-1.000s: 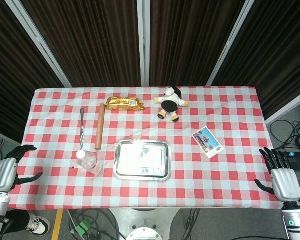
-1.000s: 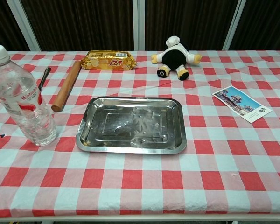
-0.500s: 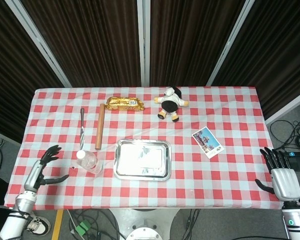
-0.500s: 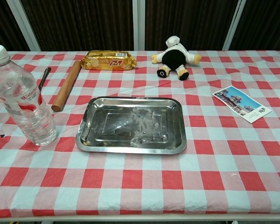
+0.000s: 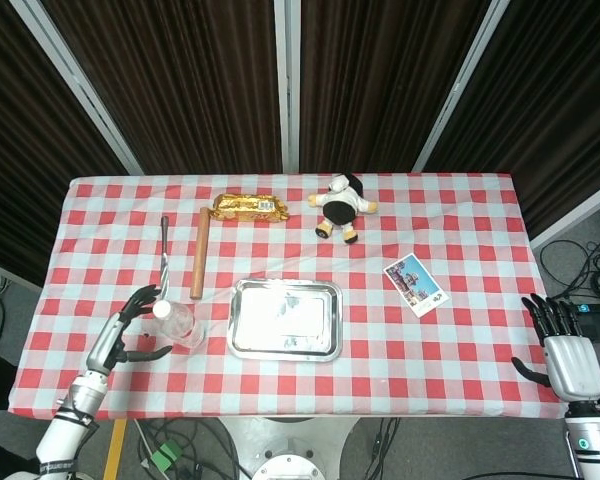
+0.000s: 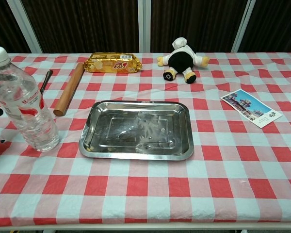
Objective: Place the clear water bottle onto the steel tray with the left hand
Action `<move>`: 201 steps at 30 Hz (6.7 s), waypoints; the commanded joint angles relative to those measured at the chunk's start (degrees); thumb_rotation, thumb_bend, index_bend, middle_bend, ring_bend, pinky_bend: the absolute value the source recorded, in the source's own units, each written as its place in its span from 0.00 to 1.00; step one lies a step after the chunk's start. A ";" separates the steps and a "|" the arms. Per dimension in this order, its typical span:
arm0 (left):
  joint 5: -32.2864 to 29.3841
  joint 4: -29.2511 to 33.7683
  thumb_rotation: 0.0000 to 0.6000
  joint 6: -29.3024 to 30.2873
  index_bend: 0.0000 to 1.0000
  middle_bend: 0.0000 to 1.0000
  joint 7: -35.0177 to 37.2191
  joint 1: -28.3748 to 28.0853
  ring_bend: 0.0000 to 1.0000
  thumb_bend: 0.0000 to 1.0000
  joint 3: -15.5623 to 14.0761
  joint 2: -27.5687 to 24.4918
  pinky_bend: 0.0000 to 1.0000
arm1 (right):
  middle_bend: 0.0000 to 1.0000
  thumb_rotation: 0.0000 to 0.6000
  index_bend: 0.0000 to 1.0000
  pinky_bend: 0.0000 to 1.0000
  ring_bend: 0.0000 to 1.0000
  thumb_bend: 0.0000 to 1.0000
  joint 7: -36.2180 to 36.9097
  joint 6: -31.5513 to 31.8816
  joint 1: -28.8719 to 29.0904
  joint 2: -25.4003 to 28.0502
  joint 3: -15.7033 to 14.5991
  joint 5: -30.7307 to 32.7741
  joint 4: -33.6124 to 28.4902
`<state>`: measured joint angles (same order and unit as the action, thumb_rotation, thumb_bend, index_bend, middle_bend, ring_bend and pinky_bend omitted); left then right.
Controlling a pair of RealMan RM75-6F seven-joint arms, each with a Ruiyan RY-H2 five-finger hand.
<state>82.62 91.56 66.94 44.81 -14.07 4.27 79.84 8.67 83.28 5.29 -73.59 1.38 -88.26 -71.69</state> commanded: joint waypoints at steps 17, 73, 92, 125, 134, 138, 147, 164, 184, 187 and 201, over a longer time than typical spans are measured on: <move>-1.21 -0.99 1.00 -3.20 0.28 0.34 0.25 -3.28 0.18 0.00 0.73 2.31 0.20 | 0.05 1.00 0.06 0.00 0.00 0.11 1.17 -0.18 0.01 0.29 0.22 0.34 0.24; -5.59 11.66 1.00 2.04 0.64 0.65 -11.11 -11.55 0.51 0.26 18.83 -8.80 0.52 | 0.05 1.00 0.06 0.00 0.00 0.11 1.27 -1.03 0.20 0.20 -0.03 0.41 0.34; -10.96 7.34 1.00 -7.08 0.64 0.66 -11.73 -13.36 0.51 0.26 12.61 -5.06 0.52 | 0.05 1.00 0.06 0.00 0.00 0.11 0.65 -1.21 0.25 -0.09 -0.14 0.40 0.48; -16.17 8.37 1.00 -9.06 0.63 0.66 -15.22 -13.01 0.51 0.26 12.63 -11.47 0.53 | 0.04 1.00 0.06 0.00 0.00 0.11 1.02 -1.97 0.43 0.03 -0.06 0.85 0.42; -14.41 11.42 1.00 -11.22 0.63 0.66 -16.58 -17.49 0.51 0.26 12.50 -3.74 0.53 | 0.04 1.00 0.06 0.00 0.00 0.11 0.88 -1.67 0.31 0.19 0.01 0.89 0.03; -15.54 11.28 1.00 -11.34 0.63 0.66 -17.96 -19.44 0.51 0.26 12.26 2.01 0.53 | 0.04 1.00 0.06 0.00 0.00 0.11 0.77 -2.10 0.41 0.05 0.00 1.10 0.25; -15.86 4.81 1.00 -10.11 0.63 0.66 -20.35 -21.02 0.52 0.26 10.58 11.67 0.53 | 0.04 1.00 0.06 0.00 0.00 0.11 1.03 -2.14 0.35 0.11 0.51 1.87 0.53; -9.74 -8.69 1.00 -4.00 0.59 0.62 -18.92 -18.91 0.50 0.25 7.27 22.78 0.51 | 0.04 1.00 0.06 0.00 0.00 0.11 1.27 -3.97 0.71 -0.10 0.89 3.29 1.20; -8.21 -0.94 1.00 -3.89 0.24 0.34 -15.85 -19.26 0.26 0.00 12.17 16.27 0.29 | 0.04 1.00 0.06 0.00 0.00 0.11 1.10 -3.81 0.66 -0.15 0.73 2.98 1.07; -9.02 2.76 1.00 -3.38 0.24 0.34 -17.40 -19.33 0.26 0.00 14.71 12.57 0.28 | 0.04 1.00 0.06 0.00 0.00 0.11 1.09 -3.92 0.68 -0.17 0.68 2.98 1.15; -14.50 11.30 1.00 0.82 0.25 0.35 -24.26 -14.42 0.25 0.03 19.71 -4.07 0.28 | 0.04 1.00 0.06 0.00 0.00 0.11 0.84 -3.27 0.57 -0.12 0.51 2.40 0.74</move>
<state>68.38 104.45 66.41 22.49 -30.08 25.00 77.39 9.50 80.01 5.86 -73.72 1.89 -85.85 -70.94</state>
